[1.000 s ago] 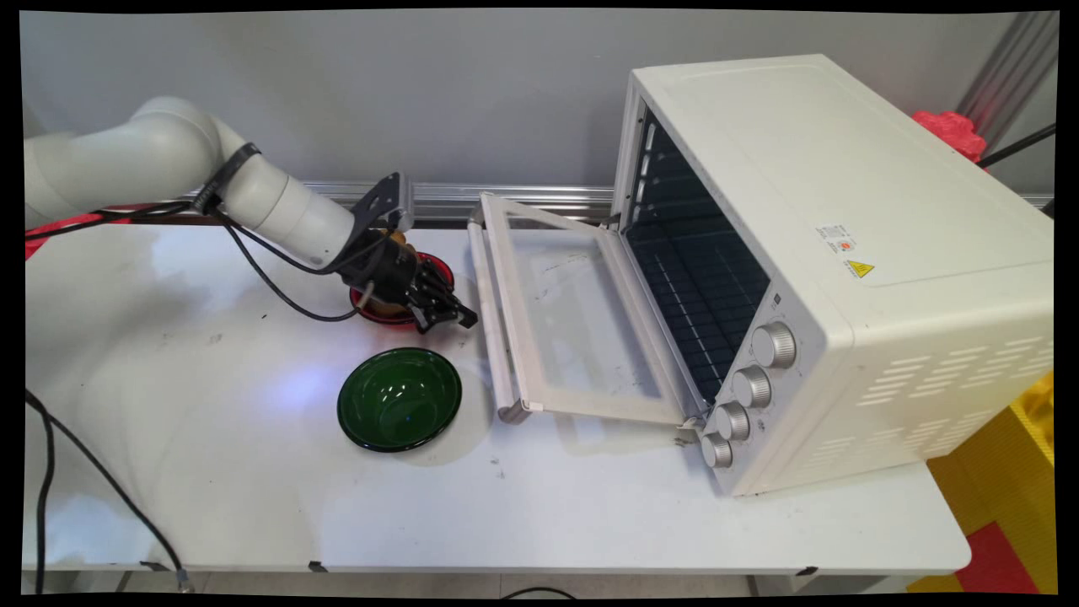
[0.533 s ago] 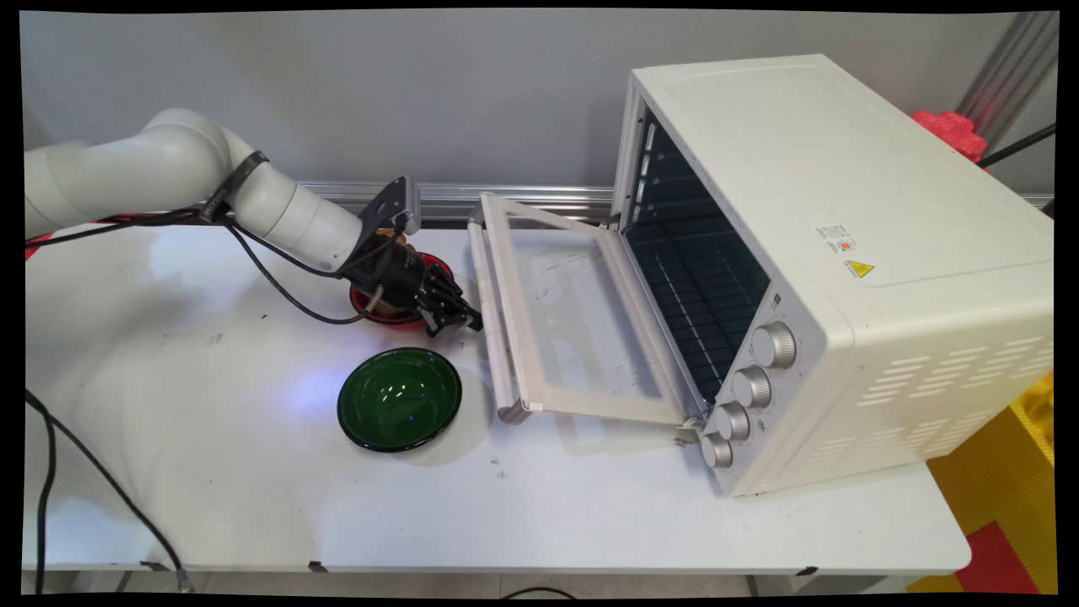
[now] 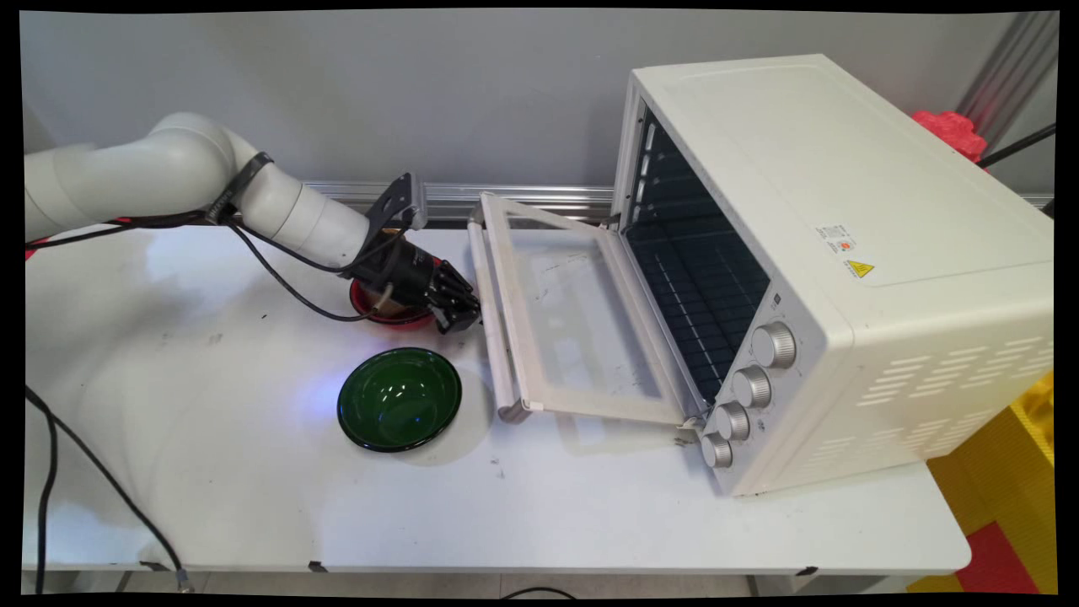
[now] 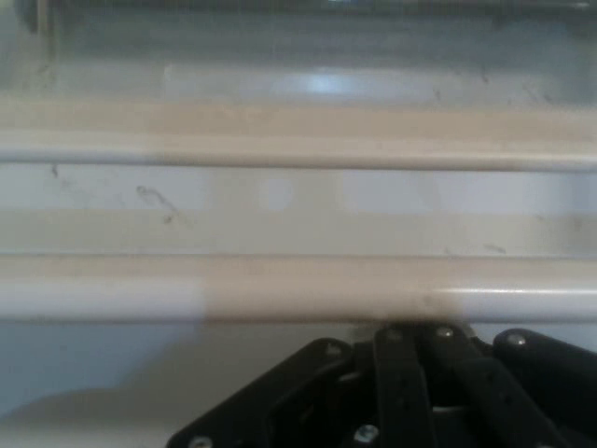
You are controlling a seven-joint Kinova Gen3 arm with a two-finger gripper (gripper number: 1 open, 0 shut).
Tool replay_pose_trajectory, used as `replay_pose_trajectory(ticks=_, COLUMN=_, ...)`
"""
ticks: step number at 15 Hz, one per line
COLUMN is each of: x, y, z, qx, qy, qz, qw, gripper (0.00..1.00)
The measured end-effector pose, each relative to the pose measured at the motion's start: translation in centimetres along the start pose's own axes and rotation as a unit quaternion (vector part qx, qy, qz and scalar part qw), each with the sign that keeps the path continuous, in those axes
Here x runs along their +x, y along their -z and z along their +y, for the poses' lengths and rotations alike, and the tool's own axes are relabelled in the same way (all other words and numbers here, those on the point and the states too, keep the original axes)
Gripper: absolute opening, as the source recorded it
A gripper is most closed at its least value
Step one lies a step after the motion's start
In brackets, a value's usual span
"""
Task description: Close the oven
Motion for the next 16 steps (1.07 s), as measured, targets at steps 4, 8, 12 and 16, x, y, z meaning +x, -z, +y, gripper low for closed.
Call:
replay_pose_trajectory(ticks=4, x=0.6, y=0.3, z=0.1, qx=-0.001, qy=0.006, qz=0.015, qw=0.9999, gripper=0.0)
replay_pose_trajectory(ticks=8, x=1.5, y=0.5, z=0.0, qx=-0.002, qy=0.007, qz=0.027, qw=0.9996, gripper=0.0)
replay_pose_trajectory(ticks=12, x=3.2, y=1.1, z=-0.3, qx=-0.002, qy=0.002, qz=0.046, qw=0.999, gripper=0.0)
replay_pose_trajectory(ticks=16, x=4.8, y=1.7, z=-0.6, qx=-0.004, qy=-0.004, qz=0.061, qw=0.9981, gripper=0.0)
